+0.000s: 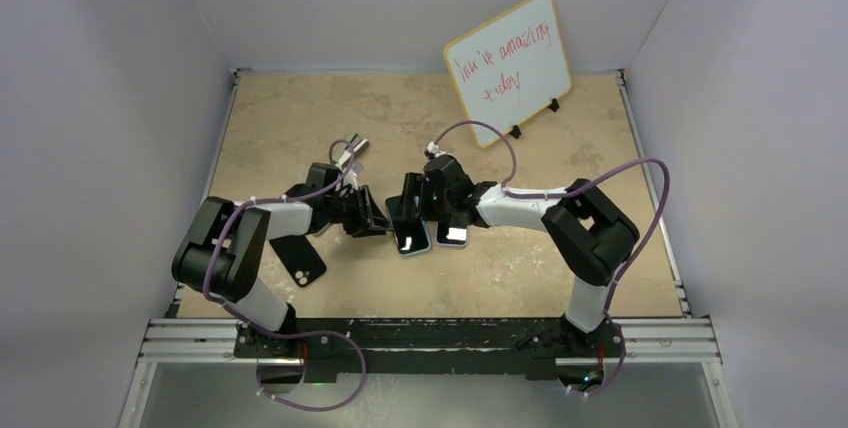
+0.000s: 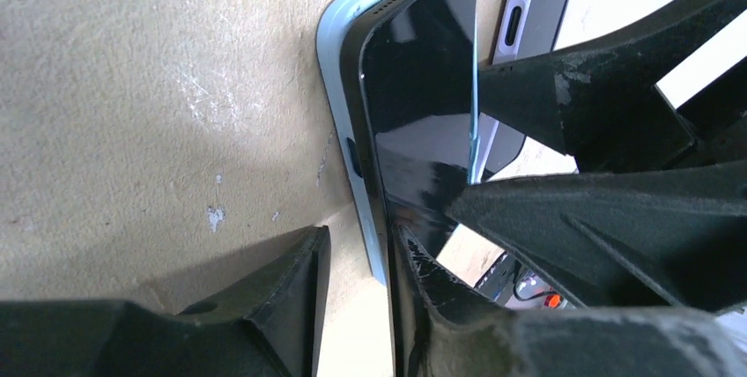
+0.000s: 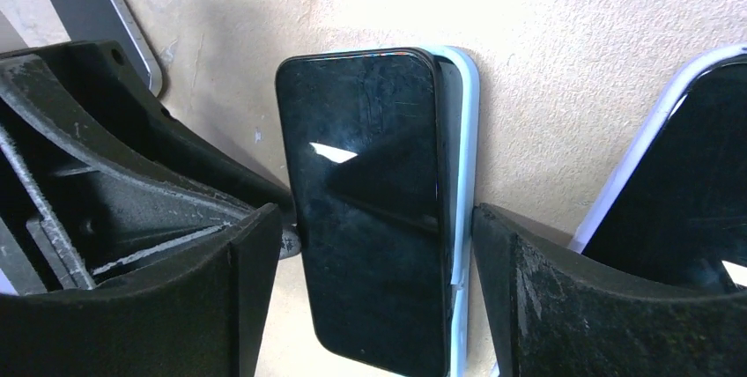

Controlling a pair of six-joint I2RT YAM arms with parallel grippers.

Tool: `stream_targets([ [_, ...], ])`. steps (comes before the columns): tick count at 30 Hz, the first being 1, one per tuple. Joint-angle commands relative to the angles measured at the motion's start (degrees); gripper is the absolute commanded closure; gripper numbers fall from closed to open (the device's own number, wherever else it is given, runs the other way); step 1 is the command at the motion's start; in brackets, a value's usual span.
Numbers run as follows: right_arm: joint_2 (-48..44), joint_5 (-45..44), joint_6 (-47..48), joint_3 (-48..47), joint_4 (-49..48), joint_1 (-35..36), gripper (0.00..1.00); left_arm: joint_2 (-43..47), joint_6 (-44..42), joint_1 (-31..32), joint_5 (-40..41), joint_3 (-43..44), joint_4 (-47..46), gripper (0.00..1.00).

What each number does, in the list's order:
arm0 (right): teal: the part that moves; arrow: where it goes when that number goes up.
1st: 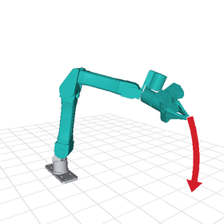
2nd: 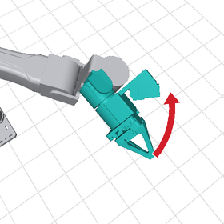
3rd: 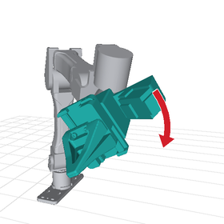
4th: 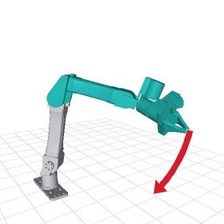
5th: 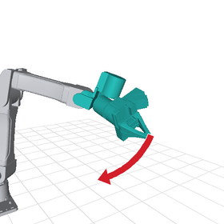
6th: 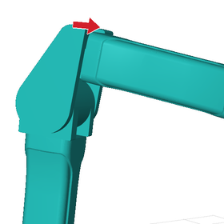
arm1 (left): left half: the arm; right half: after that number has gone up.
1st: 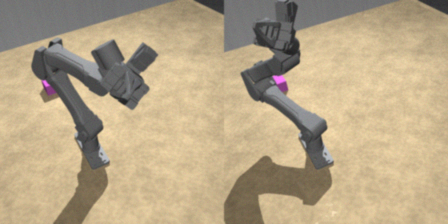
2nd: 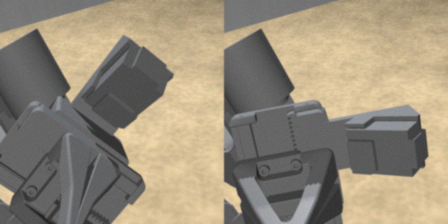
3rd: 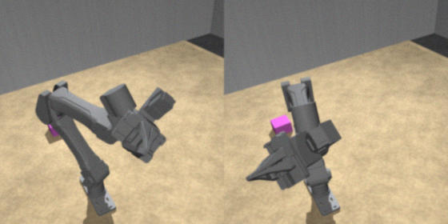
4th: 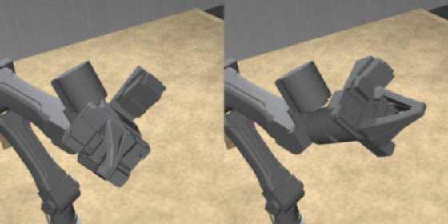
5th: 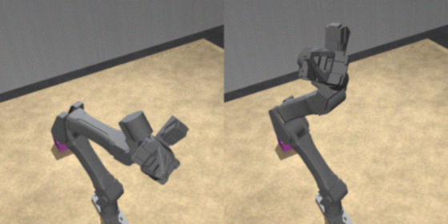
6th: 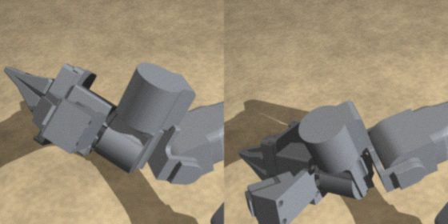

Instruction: Put the phone into the phone case

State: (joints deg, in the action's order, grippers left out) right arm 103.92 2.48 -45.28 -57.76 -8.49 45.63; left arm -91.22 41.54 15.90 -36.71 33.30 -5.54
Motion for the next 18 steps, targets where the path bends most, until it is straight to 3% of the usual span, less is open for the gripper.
stream_targets([
  [1, 0.6, 7.8, -1.7, 0.6, -3.7, 0.3, 0.20, -0.8, -0.4, 0.3, 1.8, 2.4, -0.6, 0.72],
  [8, -2.5, 14.6, -4.2, 4.2, -16.5, 0.1, 0.21, -0.5, -2.3, 0.4, 3.9, 3.4, 3.3, 0.87],
  [18, -4.4, 19.0, -8.7, 10.3, -29.8, -0.5, 0.26, 1.2, -4.1, 1.1, 7.4, 3.8, 7.4, 0.87],
])
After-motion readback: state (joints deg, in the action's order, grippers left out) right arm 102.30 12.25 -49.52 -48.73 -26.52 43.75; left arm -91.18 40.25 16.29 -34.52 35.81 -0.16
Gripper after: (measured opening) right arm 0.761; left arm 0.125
